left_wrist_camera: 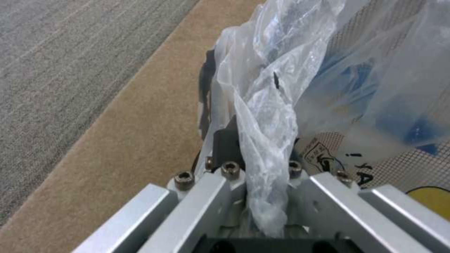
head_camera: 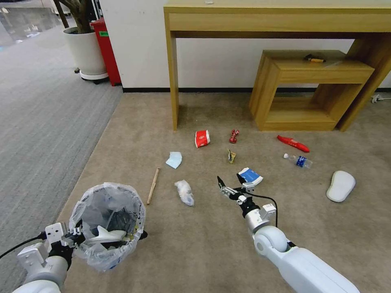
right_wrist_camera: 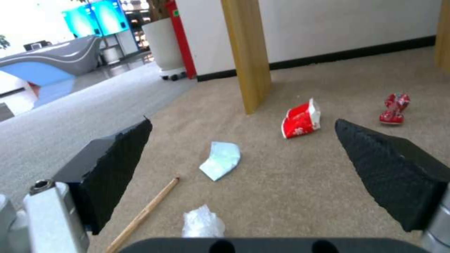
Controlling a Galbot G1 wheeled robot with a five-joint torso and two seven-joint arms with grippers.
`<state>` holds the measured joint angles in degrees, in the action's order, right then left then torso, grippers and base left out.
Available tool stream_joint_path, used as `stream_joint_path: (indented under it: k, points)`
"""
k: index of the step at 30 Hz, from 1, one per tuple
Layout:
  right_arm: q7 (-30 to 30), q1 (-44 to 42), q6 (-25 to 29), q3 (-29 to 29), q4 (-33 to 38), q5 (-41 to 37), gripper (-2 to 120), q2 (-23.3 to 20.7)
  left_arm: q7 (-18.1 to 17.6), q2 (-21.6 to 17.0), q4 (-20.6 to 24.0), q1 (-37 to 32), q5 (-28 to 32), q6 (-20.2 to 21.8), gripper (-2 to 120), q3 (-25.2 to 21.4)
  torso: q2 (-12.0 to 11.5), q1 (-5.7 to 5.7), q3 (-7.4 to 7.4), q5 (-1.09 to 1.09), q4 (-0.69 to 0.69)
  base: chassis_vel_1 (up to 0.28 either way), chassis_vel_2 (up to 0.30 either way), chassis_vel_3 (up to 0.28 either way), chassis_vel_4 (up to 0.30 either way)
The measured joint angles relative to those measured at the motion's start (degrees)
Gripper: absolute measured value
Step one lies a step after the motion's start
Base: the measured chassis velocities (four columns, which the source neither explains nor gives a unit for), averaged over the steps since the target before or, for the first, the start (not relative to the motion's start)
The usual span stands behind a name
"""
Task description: Pick up the trash bin and place the garbage on the floor into it.
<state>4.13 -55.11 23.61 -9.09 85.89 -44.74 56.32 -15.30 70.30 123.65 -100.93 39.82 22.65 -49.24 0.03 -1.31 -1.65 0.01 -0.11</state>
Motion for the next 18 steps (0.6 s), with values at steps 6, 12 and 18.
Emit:
stream_joint_path:
  k: [6,12,18]
  points:
    - [-0.53,-0.09,2.08,-0.13,-0.77,1.58,100,0.31,0.16,0.6,0.03,0.04,-0.49,-0.01,0,0.34,0.0,0.0,-0.01,0.01,-0.01,0.0,0.0,0.0,0.0]
    - [-1.05,-0.07,2.1,-0.15,-0.82,2.83,100,0.18,0.19,0.86,0.18,-0.12,-0.68,-0.03,0,0.35,0.0,0.0,0.0,0.01,-0.01,0.0,0.0,0.0,0.0]
    - [-1.26,-0.17,2.08,-0.15,-1.07,4.05,100,0.34,0.33,1.32,0.35,-0.48,-1.13,-0.19,0,0.37,0.0,0.0,0.0,0.01,-0.01,0.0,0.0,0.0,0.0]
